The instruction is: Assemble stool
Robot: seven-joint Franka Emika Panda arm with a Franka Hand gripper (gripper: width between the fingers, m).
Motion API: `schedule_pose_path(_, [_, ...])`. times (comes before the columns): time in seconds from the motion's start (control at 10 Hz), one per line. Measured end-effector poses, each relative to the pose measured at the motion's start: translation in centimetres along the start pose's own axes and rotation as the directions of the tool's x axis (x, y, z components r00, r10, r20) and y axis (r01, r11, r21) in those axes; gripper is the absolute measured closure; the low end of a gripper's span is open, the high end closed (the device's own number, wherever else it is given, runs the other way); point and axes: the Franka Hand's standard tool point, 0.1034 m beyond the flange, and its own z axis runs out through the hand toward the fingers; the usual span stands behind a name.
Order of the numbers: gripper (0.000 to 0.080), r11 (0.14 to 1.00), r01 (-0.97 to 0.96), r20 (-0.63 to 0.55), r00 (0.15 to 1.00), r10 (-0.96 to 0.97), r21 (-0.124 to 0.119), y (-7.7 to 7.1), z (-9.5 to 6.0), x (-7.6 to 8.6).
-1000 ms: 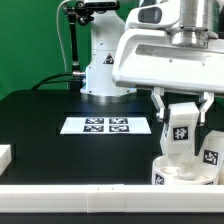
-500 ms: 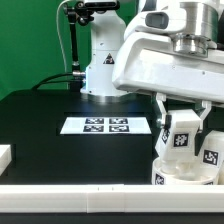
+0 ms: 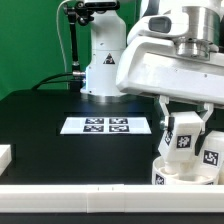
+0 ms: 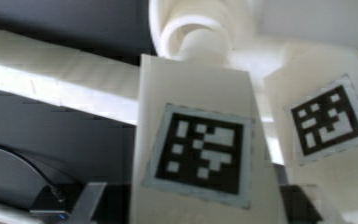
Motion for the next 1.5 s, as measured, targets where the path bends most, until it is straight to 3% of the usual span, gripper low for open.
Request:
schedule_pose_path(0.6, [0.0472, 1.000, 0.002, -0.002, 1.000, -0.002, -0.007, 0.7, 0.3, -0.3])
schedule_pose_path(1.5, [0.0472, 1.000, 0.015, 0.017, 1.000, -0.015, -0.008, 0.1, 1.1, -1.4])
